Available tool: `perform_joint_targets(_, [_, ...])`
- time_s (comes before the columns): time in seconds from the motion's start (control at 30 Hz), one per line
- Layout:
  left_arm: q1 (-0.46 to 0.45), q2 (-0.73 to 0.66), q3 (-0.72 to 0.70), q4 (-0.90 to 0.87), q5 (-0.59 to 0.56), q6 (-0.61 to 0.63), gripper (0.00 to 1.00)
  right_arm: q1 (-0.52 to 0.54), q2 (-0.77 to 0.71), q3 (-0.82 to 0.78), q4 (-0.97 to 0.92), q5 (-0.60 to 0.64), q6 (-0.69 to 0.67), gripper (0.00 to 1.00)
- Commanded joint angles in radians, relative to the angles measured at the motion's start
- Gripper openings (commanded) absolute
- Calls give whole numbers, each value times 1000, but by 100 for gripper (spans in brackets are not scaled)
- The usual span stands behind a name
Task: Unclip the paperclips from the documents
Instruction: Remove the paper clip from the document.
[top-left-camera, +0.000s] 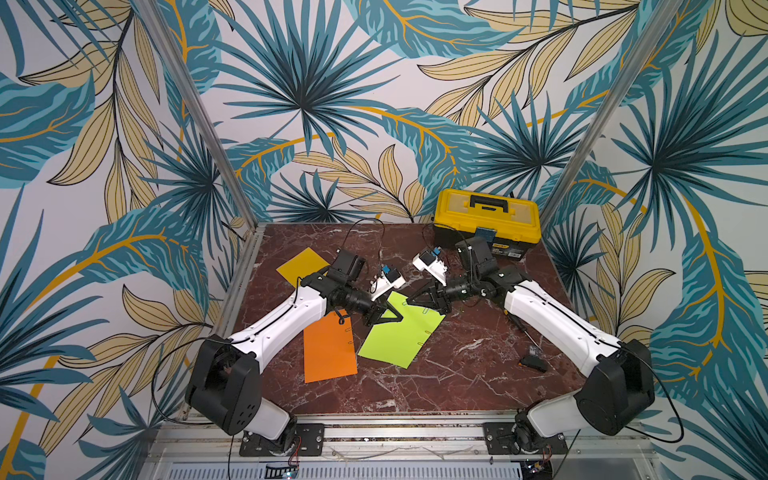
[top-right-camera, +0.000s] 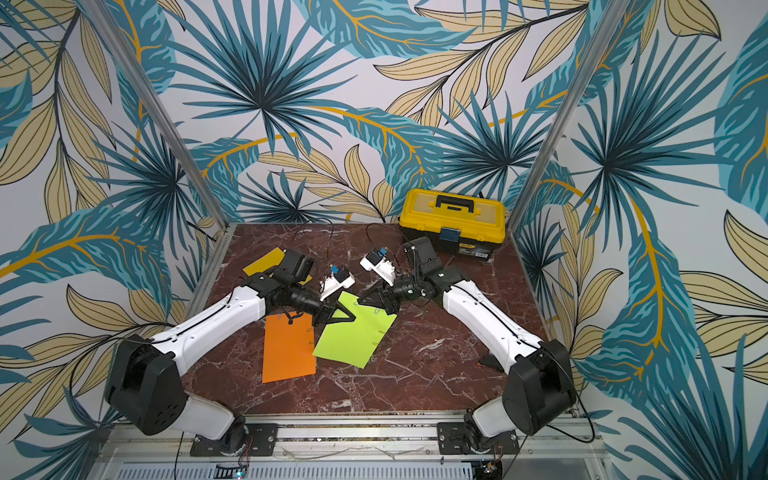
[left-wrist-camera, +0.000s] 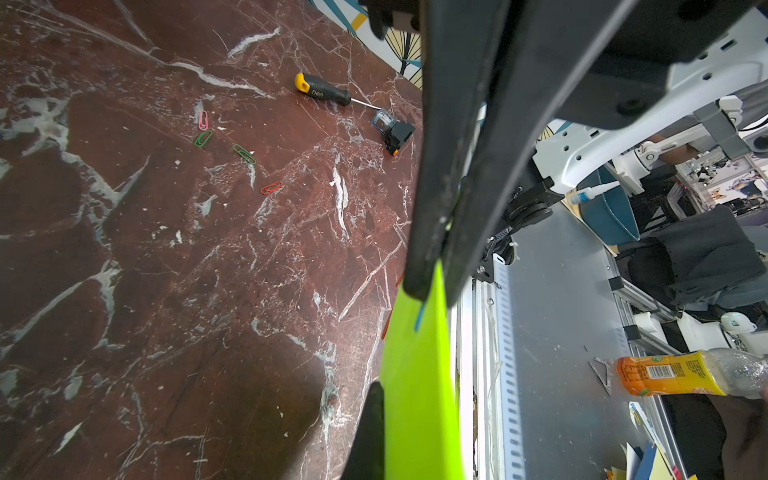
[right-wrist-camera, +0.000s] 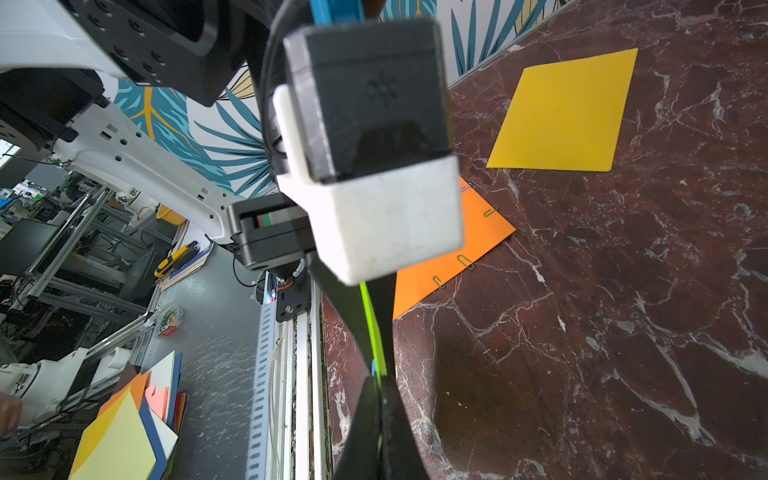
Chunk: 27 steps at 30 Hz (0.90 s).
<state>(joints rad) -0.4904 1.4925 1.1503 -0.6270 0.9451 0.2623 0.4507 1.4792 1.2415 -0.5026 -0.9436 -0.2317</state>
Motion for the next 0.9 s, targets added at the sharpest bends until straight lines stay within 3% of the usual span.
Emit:
perform_joint_targets(0.0, [-2,-18,-1,-14,-5,12,0,3,-25,-17,1,9,9,1])
perform_joint_targets(0.87, [-4,-13,-9,-15,-16,9,0,-10,-50,-10,3,72,16,2])
